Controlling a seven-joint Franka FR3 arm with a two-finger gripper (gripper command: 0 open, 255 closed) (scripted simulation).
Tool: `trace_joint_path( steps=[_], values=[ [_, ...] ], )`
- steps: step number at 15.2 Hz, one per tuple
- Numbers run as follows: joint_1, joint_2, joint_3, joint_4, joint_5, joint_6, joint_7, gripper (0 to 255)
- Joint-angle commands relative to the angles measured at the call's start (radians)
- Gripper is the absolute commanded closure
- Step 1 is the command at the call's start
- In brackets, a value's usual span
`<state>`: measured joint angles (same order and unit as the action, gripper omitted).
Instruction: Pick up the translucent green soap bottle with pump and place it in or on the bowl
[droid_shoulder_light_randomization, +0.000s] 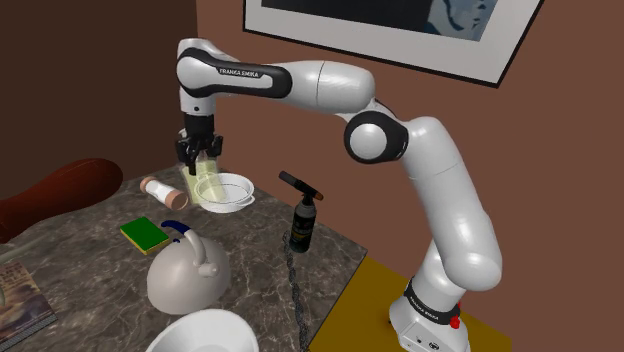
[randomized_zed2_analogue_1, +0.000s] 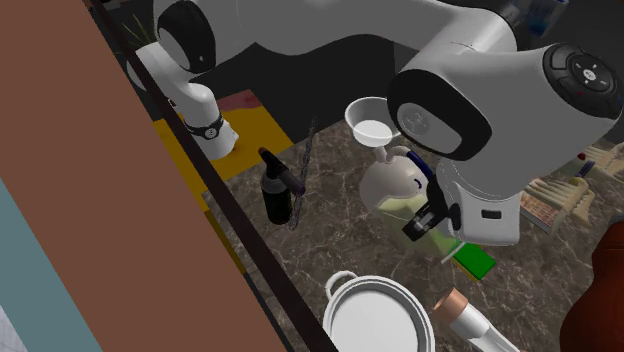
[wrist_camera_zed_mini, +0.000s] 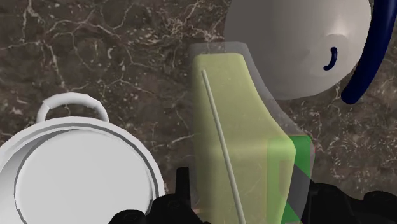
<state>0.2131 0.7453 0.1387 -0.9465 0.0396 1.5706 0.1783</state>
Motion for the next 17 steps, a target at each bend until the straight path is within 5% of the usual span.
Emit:
trace_joint_path(
  steps=[1,6,9,11,17],
  values=[
    [0.003,0.018,0.000,0.063,-0.001,-0.045,0.003,255],
    [0.012,0.063,0.000,0.210,-0.005,-0.146,0.012,255],
    [0.025,0.140,-0.001,0.389,-0.010,-0.247,0.018,255],
    [0.026,-0.039,0.009,0.075,0.003,-0.110,0.041,255],
    [0.073,-0.263,0.039,-0.289,0.026,0.043,0.124,255]
  ],
)
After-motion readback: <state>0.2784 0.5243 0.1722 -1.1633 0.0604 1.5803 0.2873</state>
